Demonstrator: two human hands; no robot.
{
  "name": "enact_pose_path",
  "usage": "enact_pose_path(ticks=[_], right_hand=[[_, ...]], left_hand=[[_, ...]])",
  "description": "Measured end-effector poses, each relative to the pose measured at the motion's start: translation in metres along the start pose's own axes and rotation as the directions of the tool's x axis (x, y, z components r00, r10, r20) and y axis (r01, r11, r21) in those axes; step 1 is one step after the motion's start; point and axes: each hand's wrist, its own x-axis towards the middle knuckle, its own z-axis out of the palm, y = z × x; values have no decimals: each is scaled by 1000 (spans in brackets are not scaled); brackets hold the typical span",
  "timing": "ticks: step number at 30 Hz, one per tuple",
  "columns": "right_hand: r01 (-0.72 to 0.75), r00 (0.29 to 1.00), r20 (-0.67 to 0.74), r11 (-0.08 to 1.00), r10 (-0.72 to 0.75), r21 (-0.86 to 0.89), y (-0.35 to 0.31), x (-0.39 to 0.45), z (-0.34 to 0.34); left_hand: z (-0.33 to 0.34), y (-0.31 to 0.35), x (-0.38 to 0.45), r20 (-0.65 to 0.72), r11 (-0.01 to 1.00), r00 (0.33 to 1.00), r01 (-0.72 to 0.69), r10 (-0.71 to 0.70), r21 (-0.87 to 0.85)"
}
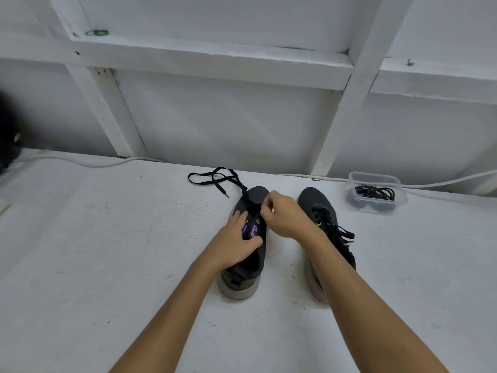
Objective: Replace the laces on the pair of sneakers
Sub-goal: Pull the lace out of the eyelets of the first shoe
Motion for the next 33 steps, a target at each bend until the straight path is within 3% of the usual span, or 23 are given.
enact_pose_path(ticks=[5,15,20,23,28,33], right_hand=[[-82,996,-20,969,89,234,11,-3,-2],[-14,997,-74,987,26,161,9,-3,6],[-28,986,-155,969,68,245,12,-4,9],[-121,983,-85,917,165,380,17,-5,11],[-55,996,-58,975,69,216,12,-4,5],[-109,985,-87,927,150,358,11,-4,0]], left_hand=[[-1,1,0,-6,1000,1000,9,-9,-10],[-1,3,-2,0,1000,1000,15,-15,-9],[-1,3,-2,-3,1000,1000,21,-21,-22],[-1,3,-1,-9,1000,1000,24,-24,-13],[-1,3,0,-2,1000,1000,29,-29,-2],[-1,1,-1,-1,999,1000,26,-27,-30]])
